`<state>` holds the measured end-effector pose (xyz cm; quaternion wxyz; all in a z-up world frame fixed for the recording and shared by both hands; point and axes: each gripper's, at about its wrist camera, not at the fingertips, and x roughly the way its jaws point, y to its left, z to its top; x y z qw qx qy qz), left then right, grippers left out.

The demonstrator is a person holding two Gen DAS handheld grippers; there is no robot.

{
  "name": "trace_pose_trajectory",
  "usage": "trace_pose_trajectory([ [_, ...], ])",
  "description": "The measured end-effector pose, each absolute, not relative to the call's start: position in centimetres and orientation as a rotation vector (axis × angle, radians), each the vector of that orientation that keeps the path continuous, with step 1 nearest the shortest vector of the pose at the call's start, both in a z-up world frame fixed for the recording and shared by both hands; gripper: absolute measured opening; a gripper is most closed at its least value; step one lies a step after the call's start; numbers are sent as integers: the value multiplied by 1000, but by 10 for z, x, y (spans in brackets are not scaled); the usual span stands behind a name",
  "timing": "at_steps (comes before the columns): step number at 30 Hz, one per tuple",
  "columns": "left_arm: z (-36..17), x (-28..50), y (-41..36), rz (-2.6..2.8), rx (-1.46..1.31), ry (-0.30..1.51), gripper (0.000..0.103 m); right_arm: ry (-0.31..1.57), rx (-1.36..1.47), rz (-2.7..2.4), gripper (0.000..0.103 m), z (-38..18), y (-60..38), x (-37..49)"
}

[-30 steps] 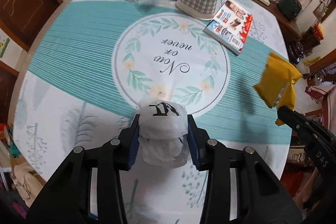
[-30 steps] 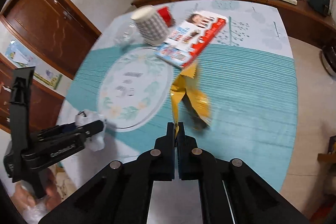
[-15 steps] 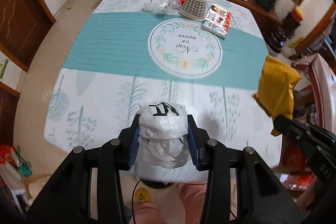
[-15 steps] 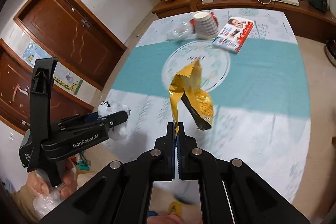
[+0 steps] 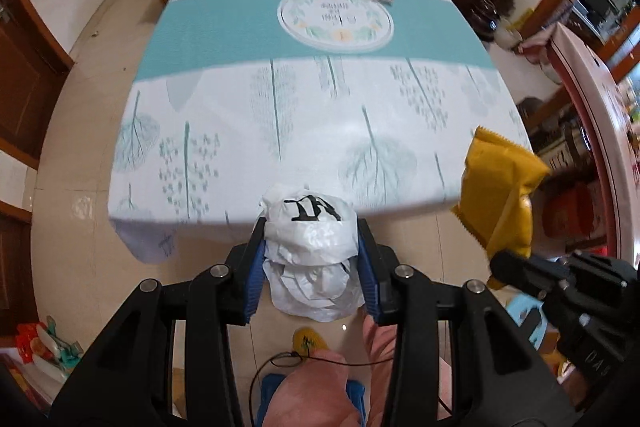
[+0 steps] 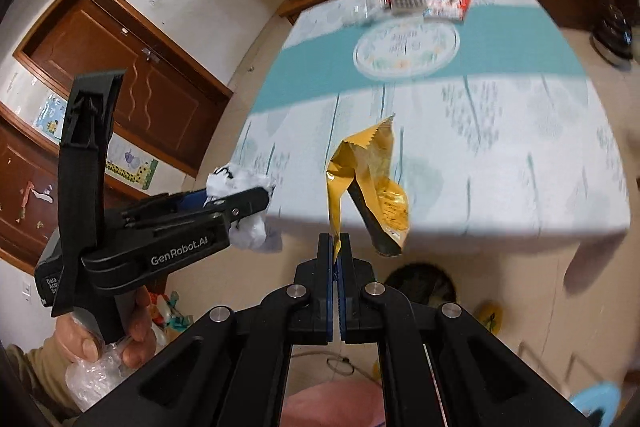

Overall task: Collect trash
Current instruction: 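Lift the white bag and yellow snack bag off the table toward the bin, then lower both bags over the black bin and open both tools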

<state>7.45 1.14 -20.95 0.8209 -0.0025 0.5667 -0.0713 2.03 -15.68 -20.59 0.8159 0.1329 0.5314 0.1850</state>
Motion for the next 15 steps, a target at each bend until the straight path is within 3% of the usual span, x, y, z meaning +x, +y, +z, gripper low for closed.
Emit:
trace_pose_trajectory([
  [6,-256,42,7,-189,-23,1258,37,1234,266,369,2,-250,-142,-24],
  [15,-373,17,-10,-178,-46,1305,38,1401,279,321,2,-373,-156,-50],
])
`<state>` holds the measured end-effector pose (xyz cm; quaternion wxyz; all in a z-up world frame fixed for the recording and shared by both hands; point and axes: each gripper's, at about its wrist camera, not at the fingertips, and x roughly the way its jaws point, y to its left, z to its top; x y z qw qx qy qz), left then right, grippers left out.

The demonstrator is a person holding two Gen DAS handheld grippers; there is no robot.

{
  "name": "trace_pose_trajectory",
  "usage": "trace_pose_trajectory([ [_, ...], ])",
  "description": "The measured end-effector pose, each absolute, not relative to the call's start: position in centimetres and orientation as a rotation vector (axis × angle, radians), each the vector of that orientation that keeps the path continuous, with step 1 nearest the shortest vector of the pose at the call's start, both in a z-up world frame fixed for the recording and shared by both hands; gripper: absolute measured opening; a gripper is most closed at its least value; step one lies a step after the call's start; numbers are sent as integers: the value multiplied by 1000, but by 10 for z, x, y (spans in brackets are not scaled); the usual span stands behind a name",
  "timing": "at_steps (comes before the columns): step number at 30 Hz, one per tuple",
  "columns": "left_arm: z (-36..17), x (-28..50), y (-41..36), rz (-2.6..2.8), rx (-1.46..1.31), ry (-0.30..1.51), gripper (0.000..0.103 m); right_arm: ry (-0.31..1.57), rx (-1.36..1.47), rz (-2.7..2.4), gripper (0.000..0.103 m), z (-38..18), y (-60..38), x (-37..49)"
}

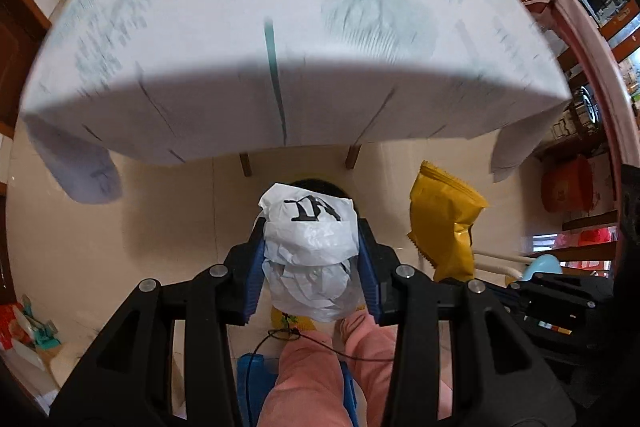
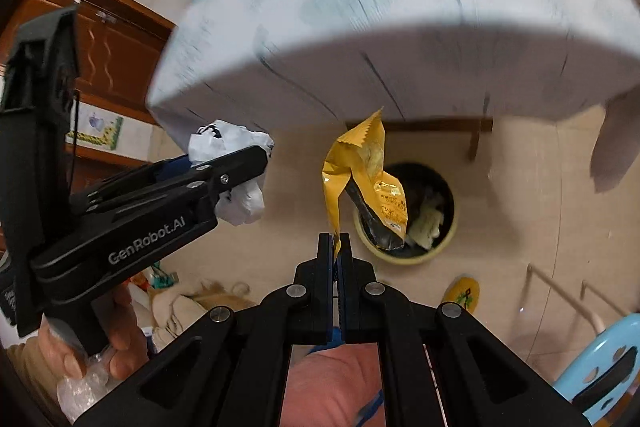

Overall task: Collect trash
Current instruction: 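Lower both bags over the black bin and open both tools, then raise both open tools back toward the table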

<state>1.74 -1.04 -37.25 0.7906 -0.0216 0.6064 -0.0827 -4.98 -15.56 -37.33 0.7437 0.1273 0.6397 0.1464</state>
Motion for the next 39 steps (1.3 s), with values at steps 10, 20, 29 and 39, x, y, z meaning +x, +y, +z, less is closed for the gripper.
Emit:
trace_pose_trajectory([
  [10,-512,21,-18,-104,-56,1319,39,1490,298,306,2,-535,-170,-53],
  [20,-583,26,-14,-92,-25,1355,88,1520,290,279,54,-633,-172,-22],
  [29,-585,28,-8,-69,-6,1355,88,1492,269,281,57,-630,-170,-14],
  [39,-548,26,-9,-63,-8,1328,88,1476,240,255,57,-599,-176,-22],
])
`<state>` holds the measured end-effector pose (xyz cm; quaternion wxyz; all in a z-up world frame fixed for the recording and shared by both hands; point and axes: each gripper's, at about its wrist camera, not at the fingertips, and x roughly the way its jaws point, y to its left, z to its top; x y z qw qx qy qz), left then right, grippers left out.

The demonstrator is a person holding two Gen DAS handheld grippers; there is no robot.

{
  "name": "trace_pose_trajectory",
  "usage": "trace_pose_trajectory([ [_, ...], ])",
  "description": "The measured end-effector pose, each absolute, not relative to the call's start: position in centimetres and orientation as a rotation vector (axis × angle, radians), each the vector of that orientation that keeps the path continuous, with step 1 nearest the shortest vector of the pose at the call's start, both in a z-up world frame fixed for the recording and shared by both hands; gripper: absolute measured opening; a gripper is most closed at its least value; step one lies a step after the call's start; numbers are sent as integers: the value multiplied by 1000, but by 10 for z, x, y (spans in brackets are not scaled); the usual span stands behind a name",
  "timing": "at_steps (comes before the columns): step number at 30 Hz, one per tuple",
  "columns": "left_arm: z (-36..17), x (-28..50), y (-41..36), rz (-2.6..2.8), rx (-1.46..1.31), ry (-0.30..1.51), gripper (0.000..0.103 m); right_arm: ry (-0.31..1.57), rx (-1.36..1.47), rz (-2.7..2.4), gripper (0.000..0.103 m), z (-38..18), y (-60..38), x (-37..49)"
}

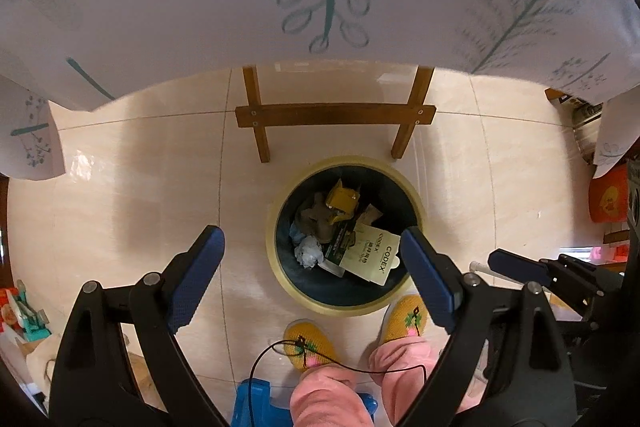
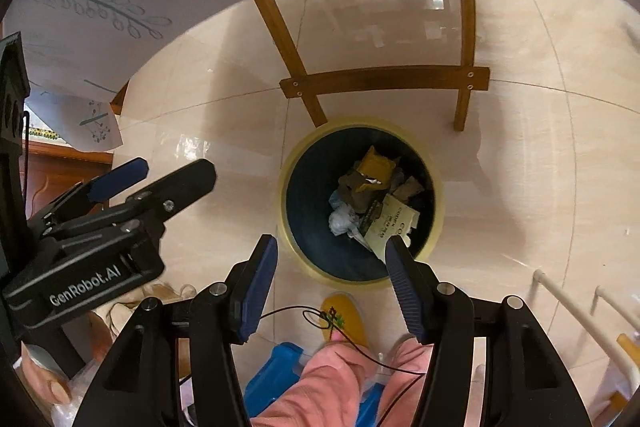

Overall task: Collect trash
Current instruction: 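Raise both open tools back toward the table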

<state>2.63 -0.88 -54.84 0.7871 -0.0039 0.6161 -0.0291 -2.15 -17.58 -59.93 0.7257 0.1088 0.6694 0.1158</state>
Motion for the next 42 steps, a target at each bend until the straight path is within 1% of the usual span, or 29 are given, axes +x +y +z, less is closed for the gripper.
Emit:
trace_pose_trajectory([
  [6,-504,26,-8,-58,10,1314,88,1459,248,234,57,-555,-183,-29],
  [11,-447,23,-2,-61,9,1295,88,1436,247,222,57,-507,-185,-37],
  [22,-307,8,16,-89,-35,1253,88,1359,246,216,57,-356,-175,-53],
  [28,-237,2,21,-129,-24,1196,88,1313,259,213,57,-280,-168,-61],
  [35,-155,1,27,-174,32,1084,88,1175,233,181,57,-187,-167,-56],
  [42,-93,25,39,-175,52,993,88,1029,225,166,57,-113,-169,-39],
])
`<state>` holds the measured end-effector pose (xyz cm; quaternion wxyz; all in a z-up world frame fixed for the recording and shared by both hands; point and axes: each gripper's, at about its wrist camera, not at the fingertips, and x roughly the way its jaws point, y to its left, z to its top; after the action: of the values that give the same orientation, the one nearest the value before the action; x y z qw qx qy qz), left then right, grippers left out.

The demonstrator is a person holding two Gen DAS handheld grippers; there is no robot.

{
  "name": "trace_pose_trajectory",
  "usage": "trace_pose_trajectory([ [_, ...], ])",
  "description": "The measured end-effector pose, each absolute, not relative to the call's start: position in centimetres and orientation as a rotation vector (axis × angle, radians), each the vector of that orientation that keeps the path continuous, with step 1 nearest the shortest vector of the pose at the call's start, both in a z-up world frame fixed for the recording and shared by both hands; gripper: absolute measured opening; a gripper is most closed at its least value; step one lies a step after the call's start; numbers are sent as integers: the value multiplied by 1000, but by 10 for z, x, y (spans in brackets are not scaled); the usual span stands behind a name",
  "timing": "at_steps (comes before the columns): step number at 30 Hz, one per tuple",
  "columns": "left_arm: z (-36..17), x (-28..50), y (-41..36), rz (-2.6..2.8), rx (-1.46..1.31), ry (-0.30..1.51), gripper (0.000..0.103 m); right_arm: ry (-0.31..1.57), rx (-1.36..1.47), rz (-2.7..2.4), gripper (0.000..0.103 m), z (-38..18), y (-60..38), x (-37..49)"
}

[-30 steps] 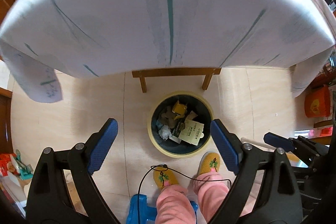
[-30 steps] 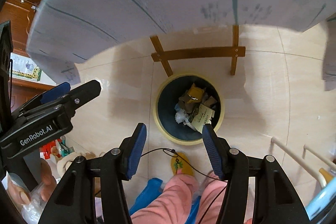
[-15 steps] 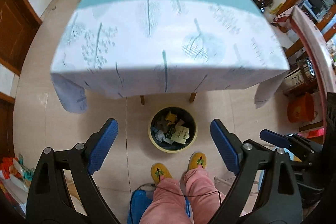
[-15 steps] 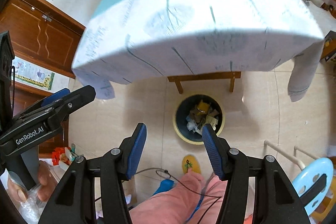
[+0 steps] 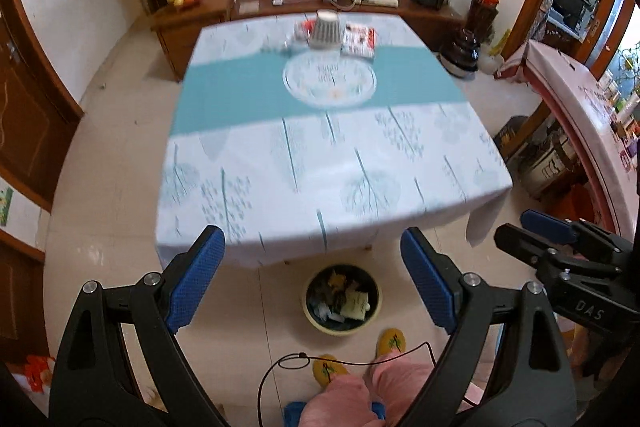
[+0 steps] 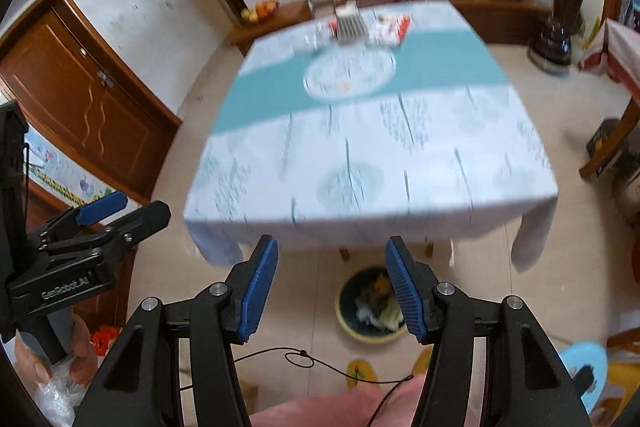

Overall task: Collect trash
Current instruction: 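Raise both open tools back toward the table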

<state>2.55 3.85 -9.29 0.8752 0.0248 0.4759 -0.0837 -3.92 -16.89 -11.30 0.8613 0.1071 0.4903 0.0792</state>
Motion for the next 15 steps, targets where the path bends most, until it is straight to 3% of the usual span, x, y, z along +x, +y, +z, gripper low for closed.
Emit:
trace_pose_trajectory([
  [15,2,127,44,-82,103,824,88,892,205,205,57,-3,-175,84],
])
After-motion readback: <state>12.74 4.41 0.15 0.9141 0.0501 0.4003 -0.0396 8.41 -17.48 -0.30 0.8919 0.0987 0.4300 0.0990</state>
